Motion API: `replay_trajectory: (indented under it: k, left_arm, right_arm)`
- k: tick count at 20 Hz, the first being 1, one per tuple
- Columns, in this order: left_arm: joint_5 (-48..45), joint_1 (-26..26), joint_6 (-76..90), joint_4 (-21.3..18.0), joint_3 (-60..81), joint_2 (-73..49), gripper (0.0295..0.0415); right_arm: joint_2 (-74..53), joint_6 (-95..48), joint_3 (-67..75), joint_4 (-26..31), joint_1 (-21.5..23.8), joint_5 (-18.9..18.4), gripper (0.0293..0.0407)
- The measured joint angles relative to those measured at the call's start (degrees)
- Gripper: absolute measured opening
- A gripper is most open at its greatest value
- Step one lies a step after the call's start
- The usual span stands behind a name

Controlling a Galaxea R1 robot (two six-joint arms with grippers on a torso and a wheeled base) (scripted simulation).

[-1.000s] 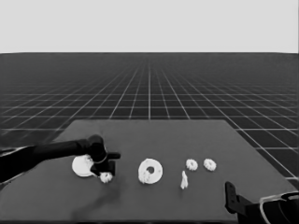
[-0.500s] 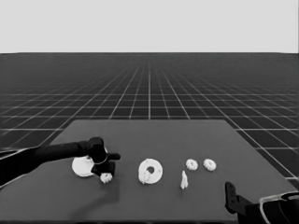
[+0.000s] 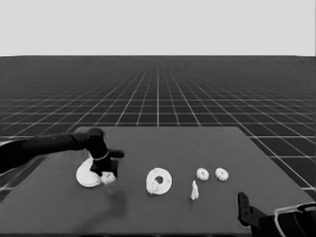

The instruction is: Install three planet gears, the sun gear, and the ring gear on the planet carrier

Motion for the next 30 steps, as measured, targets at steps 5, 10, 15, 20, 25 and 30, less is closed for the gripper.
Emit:
replay_trajectory:
  k: [5, 10, 15, 20, 25, 30]
  left_arm:
    - [0.48, -1.48, -0.12, -1.47, 0.29, -0.11, 0.0312]
    - [1.52, -3.28, -2.64, -3.09, -31.31, 33.86, 0.0312]
    - [0.94, -3.31, 1.28, -3.44, -40.67, 39.51, 0.0312]
    - [-2.68, 4.06, 4.92, 2.93, -47.36, 41.8, 0.0312]
    - [-3.28, 4.85, 5.55, 3.63, -48.56, 42.23, 0.0312]
    - [-3.33, 4.89, 5.59, 3.68, -48.64, 42.25, 0.0383]
  right_arm:
    - [0.0, 0.0, 0.0, 0.0, 0.0, 0.0, 0.0385]
    - [0.0, 0.0, 0.0, 0.0, 0.0, 0.0, 0.0385]
    - [0.0, 0.0, 0.0, 0.0, 0.0, 0.0, 0.0385]
    - [0.0, 0.0, 0.0, 0.0, 0.0, 0.0, 0.0385]
    - [0.0, 0.0, 0.0, 0.0, 0.0, 0.0, 0.0385]
    - [0.0, 0.0, 0.0, 0.0, 0.0, 0.0, 0.0385]
